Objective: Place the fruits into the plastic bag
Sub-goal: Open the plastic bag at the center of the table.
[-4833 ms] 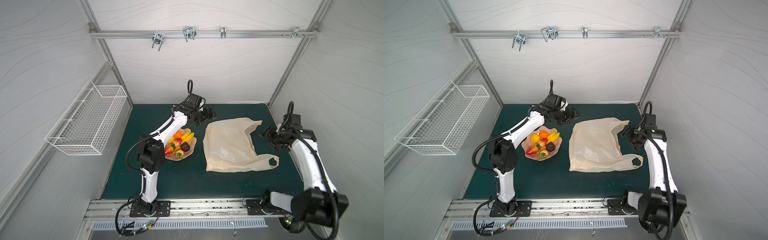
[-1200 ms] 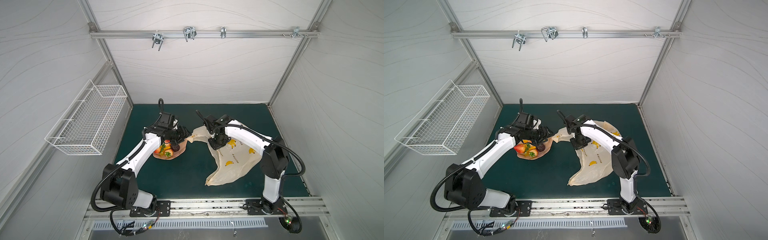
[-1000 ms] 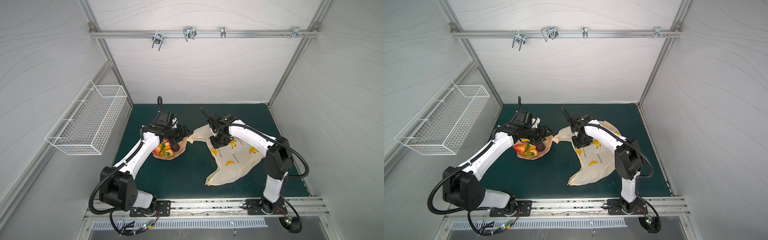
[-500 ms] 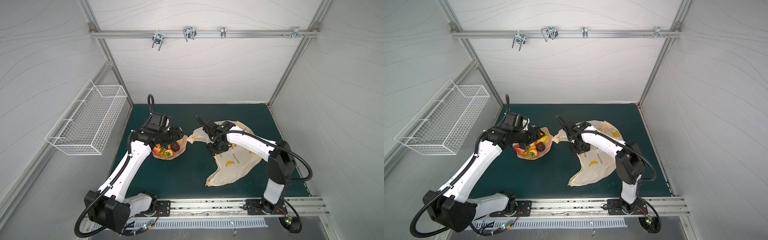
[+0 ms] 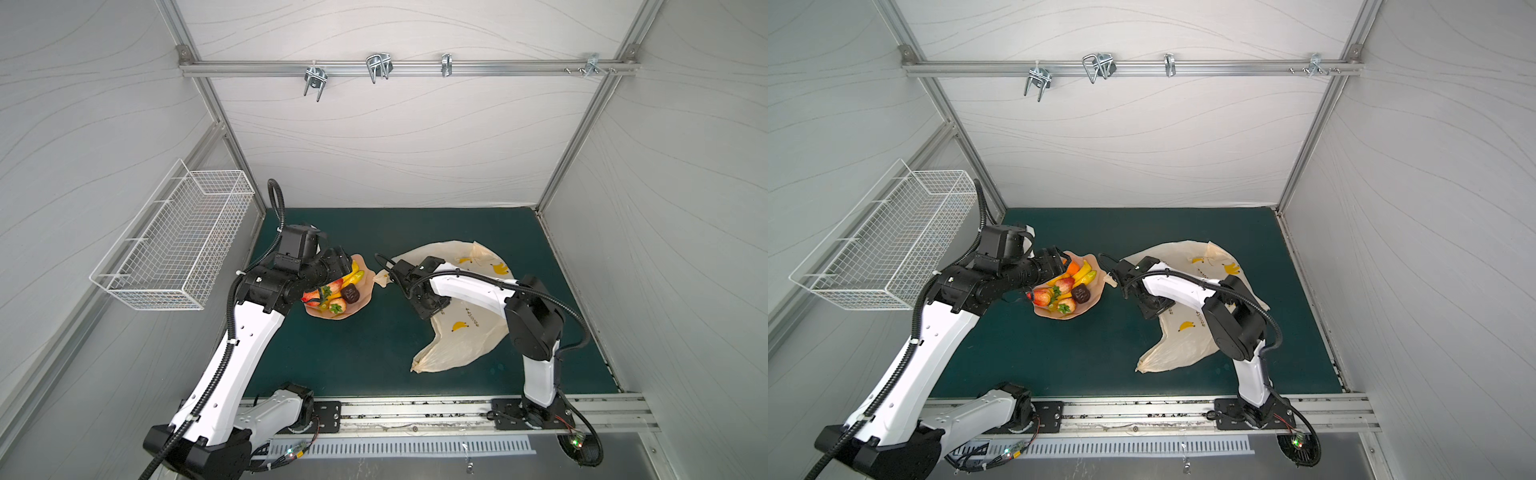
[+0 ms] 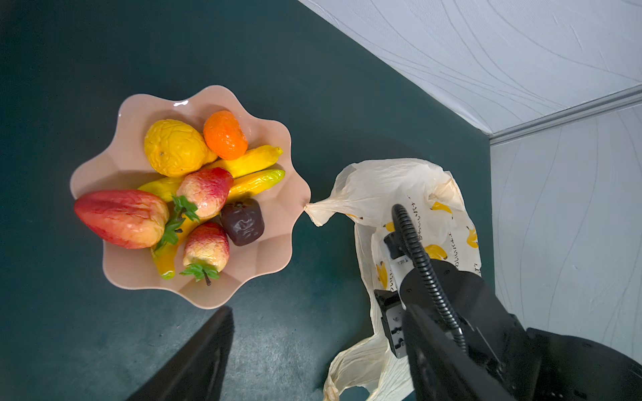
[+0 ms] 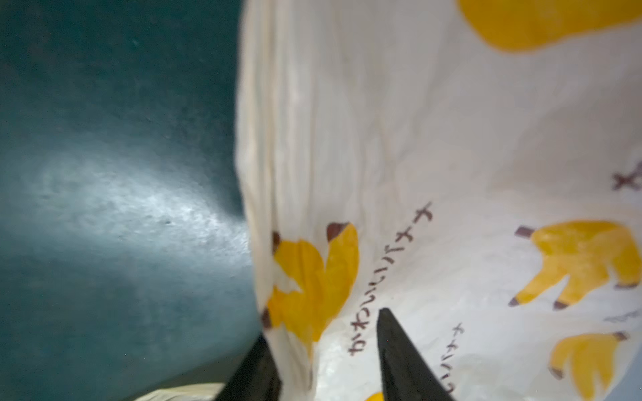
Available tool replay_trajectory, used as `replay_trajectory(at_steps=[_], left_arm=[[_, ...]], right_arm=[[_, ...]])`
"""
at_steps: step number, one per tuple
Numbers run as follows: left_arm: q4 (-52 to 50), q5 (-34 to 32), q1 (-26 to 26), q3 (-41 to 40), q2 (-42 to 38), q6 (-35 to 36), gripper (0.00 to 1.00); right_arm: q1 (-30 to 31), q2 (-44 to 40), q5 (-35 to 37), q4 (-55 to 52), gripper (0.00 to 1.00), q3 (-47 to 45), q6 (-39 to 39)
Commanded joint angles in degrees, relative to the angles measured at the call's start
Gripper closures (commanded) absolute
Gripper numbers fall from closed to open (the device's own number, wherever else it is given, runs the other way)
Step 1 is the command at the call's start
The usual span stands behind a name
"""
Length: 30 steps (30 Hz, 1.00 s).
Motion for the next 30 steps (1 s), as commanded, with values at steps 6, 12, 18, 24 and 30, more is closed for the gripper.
replay_trajectory(at_steps=[6, 12, 18, 24, 30], left_arm=[[0.3, -3.9, 0.3, -3.0, -3.9, 0.9, 0.21], [2.4, -1.8, 0.4, -9.3, -3.9, 0.6, 0.21], [2.1, 0.1, 0.4, -10.6, 0.3, 1.5, 0.21], [3.5, 1.0, 0.6, -10.5, 3.4, 3.7, 0.2], [-1.2, 0.7, 1.5, -8.7, 7.8, 5.8, 0.2]], right_arm=[[-1.7, -3.4, 5.6, -2.4, 1.0, 4.0, -0.6], [-6.7, -11.7, -1.0, -5.2, 1.0, 10.2, -1.8], [-10.3, -17.3, -7.3, -5.7, 1.0, 11.8, -3.1], [-11.8, -19.7, -11.8, -5.2, 1.0, 11.3, -2.0], [-12.6, -19.2, -14.4, -5.1, 1.0, 12.2, 0.6]])
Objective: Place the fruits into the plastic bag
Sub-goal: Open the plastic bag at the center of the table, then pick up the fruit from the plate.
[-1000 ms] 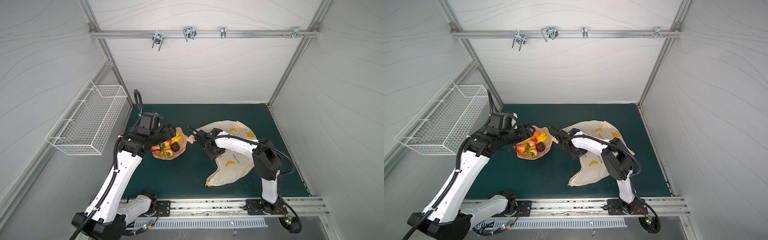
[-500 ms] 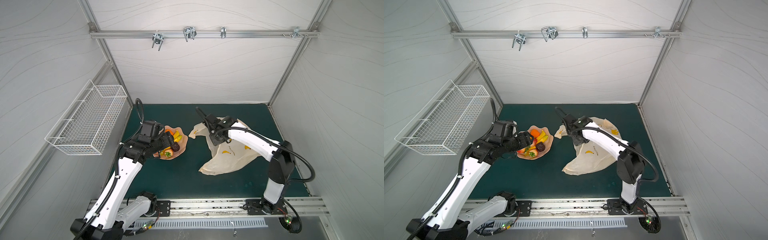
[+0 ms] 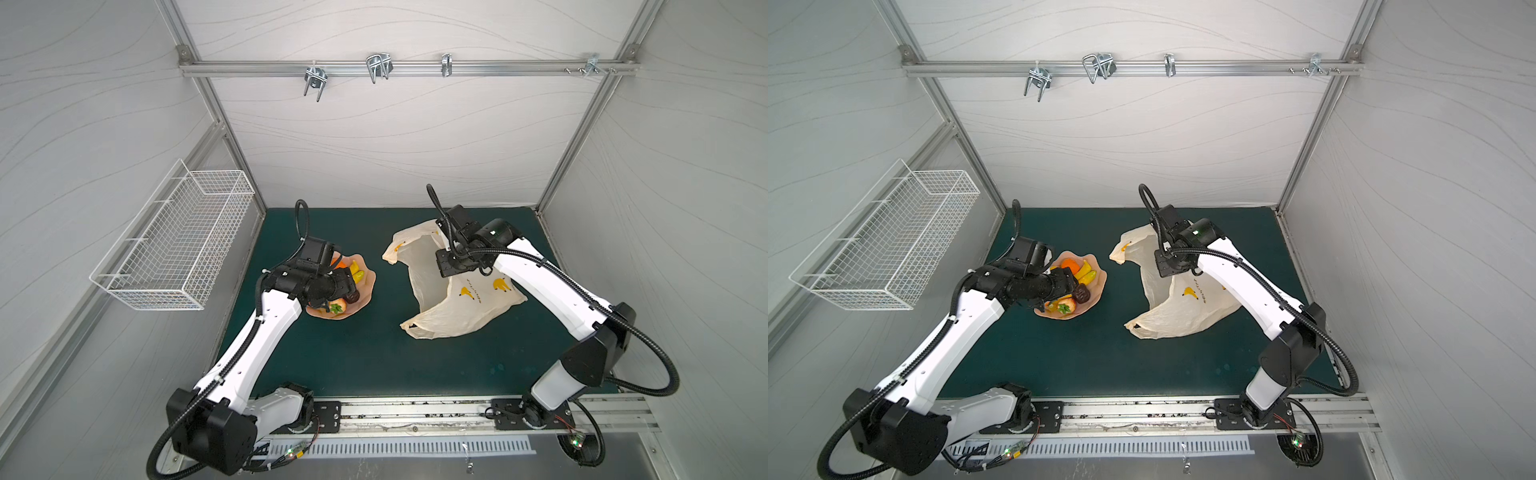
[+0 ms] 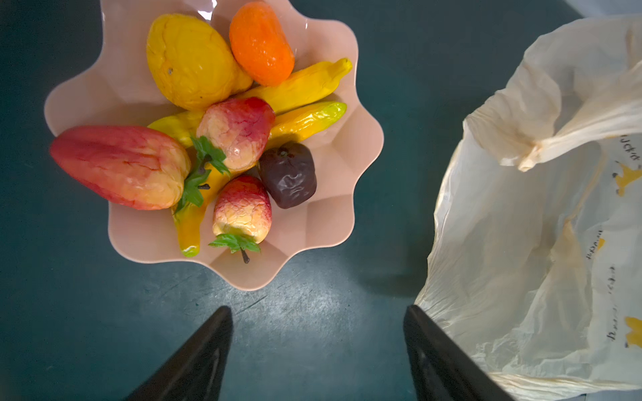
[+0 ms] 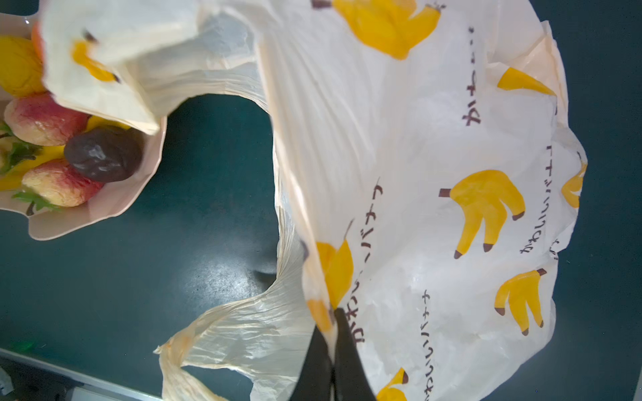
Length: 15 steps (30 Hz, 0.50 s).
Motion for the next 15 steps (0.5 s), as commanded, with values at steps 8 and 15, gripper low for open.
replay_trajectory(at_steps=[8, 15], left_arm=[[-7.3, -1.9, 3.2, 5.8, 7.5, 7.6, 0.2], [-7.1, 2.7, 13.3, 6.4, 10.0, 7.5, 0.21]], right_arm=[[-0.6, 0.7, -3.7, -2.3, 1.0, 1.6, 3.3], [-0.8, 0.5, -4.3, -2.5, 1.0, 1.8, 3.1]])
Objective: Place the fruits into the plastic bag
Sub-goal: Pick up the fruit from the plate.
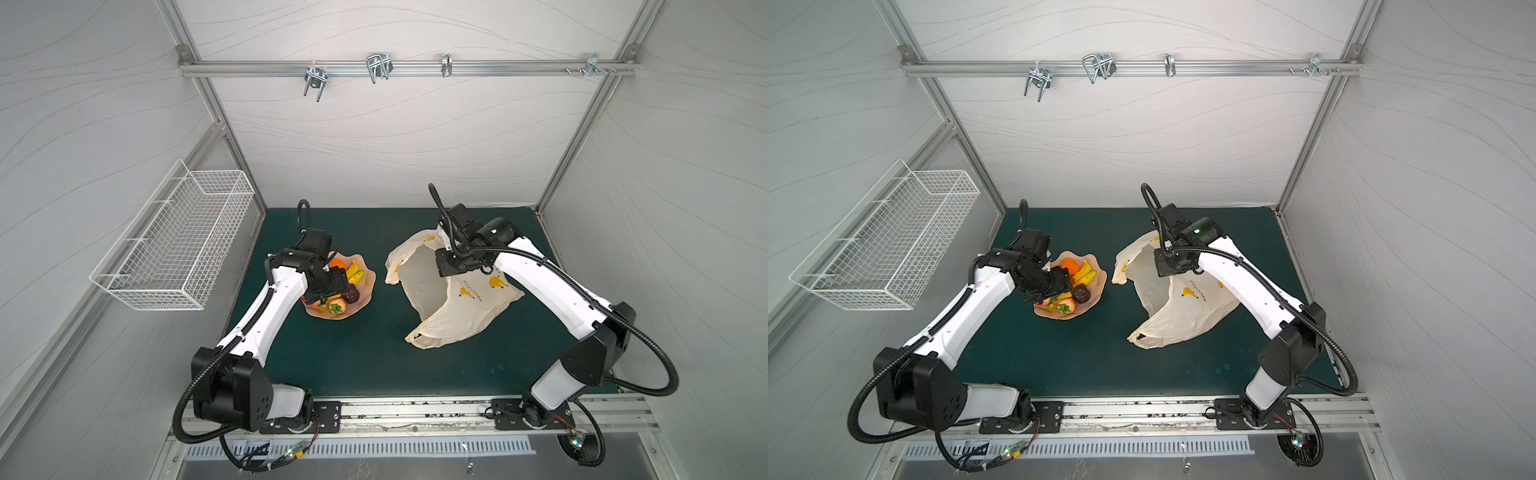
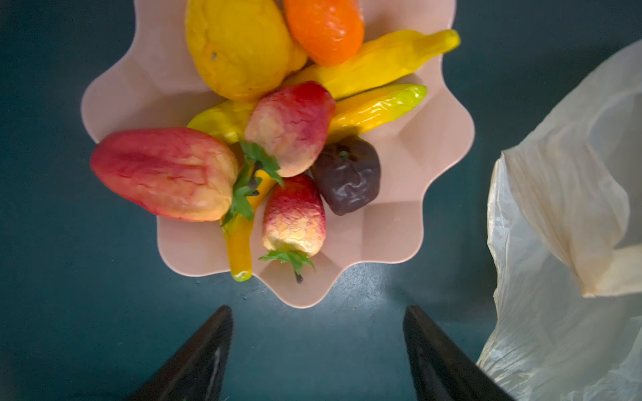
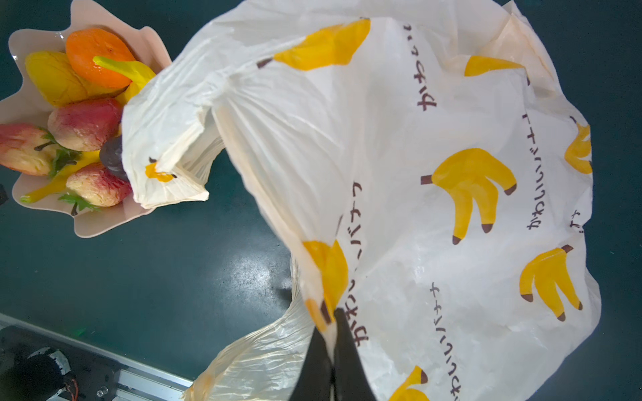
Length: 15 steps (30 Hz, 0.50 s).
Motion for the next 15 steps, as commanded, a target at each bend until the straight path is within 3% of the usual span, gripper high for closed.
replay_trajectory(at_steps=[1, 5, 15], left_arm=[[-1.7, 2.7, 6.1, 2.4, -0.1, 0.9, 0.21], [-1.2, 8.5, 12.8, 2.3, 1.0, 0.2, 0.22], [-0.3, 7.7, 14.2, 1.5, 4.9, -2.2, 0.24]], right_arm=[[-0.4, 0.2, -0.7, -2.3, 1.0, 1.5, 0.5], [-0.4, 0.1, -1.2, -2.0, 1.0, 0.9, 0.4], [-0.5, -0.3, -1.4, -1.7, 1.0, 0.4, -0.2]])
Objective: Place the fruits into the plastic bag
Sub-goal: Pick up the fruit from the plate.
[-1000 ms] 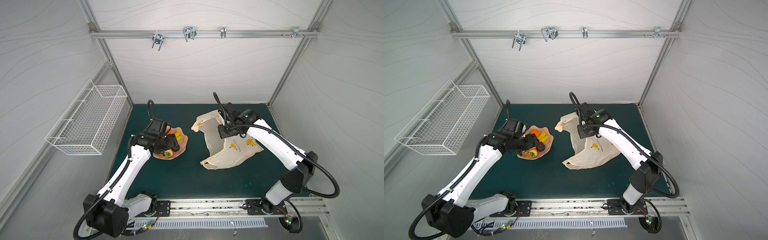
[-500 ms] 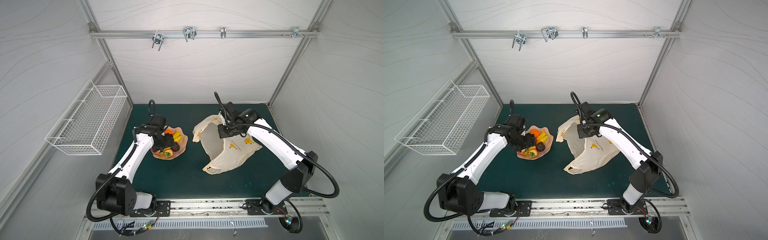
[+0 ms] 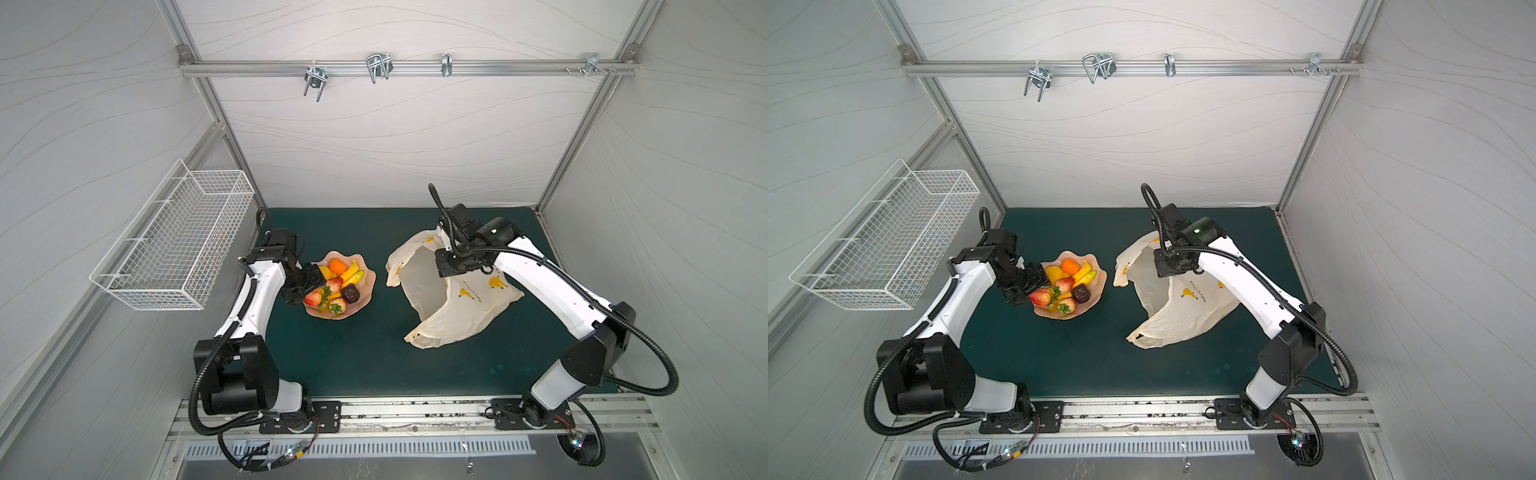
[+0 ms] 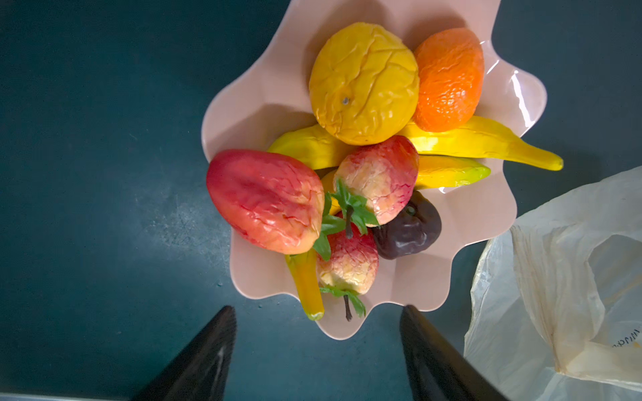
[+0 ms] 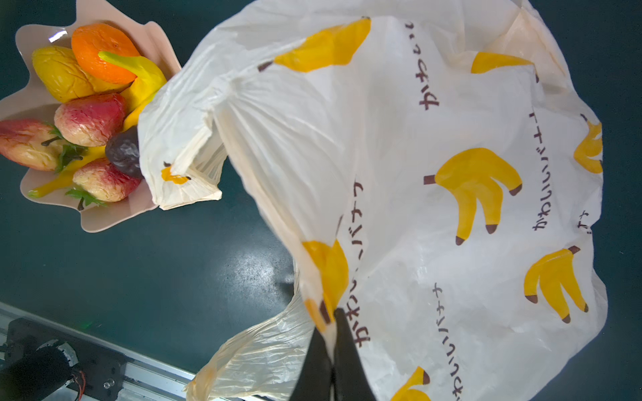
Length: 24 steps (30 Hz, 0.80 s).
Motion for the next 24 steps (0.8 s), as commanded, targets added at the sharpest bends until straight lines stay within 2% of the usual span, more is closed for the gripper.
replay_trajectory(at_steps=[1, 24], left_arm=[[-0.1, 0.0, 1.1, 1.0, 1.2, -1.1, 0.25], [4.6, -3.1, 1.3, -3.0, 6.7, -2.4, 0.3]], right_arm=[[-0.3, -0.4, -0.5, -1.5, 1.0, 0.0, -0.2], [-1.2, -0.1, -1.7, -0.8, 1.0, -1.5, -0.9]])
